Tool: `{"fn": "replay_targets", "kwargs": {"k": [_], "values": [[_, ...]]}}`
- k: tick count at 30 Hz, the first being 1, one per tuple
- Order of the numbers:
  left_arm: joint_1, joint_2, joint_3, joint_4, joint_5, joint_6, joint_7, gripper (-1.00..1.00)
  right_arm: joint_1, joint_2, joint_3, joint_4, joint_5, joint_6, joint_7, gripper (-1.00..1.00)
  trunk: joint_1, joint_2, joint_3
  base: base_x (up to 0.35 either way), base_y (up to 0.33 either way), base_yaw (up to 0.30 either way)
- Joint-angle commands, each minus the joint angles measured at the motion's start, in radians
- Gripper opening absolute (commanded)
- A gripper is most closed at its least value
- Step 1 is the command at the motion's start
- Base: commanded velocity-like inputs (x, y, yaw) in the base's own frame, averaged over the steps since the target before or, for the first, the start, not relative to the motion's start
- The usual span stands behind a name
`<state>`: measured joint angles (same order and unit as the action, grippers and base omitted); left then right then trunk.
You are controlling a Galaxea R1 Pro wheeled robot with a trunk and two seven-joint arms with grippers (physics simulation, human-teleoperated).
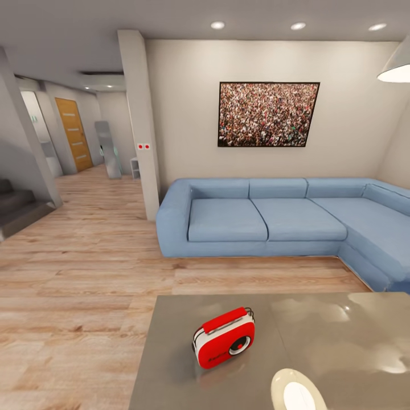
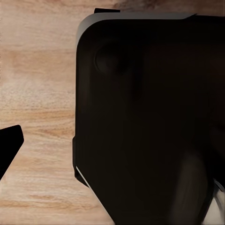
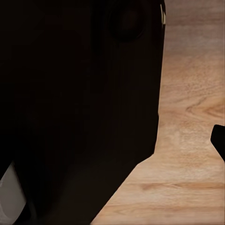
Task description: Turn on the radio receiver that's on the table in the living room.
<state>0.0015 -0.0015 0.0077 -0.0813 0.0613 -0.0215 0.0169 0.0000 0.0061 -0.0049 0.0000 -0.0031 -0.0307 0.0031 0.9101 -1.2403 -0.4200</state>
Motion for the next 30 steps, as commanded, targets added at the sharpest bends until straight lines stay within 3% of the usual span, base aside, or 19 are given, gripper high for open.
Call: {"fn": "replay_targets", "kwargs": {"k": [1,30], "values": [[0.0,0.0,0.0,0.0,0.0,0.0,0.0,1.0,0.0,0.0,0.0,0.0,0.0,0.0,0.0,1.0,-0.004,0.007,0.003,0.0,0.0,0.0],[0.0,0.003,-0.002,-0.001,0.0,-0.002,0.0,1.0,0.0,0.0,0.0,0.0,0.0,0.0,0.0,1.0,-0.115,0.21,0.094,0.0,0.0,0.0]]}}
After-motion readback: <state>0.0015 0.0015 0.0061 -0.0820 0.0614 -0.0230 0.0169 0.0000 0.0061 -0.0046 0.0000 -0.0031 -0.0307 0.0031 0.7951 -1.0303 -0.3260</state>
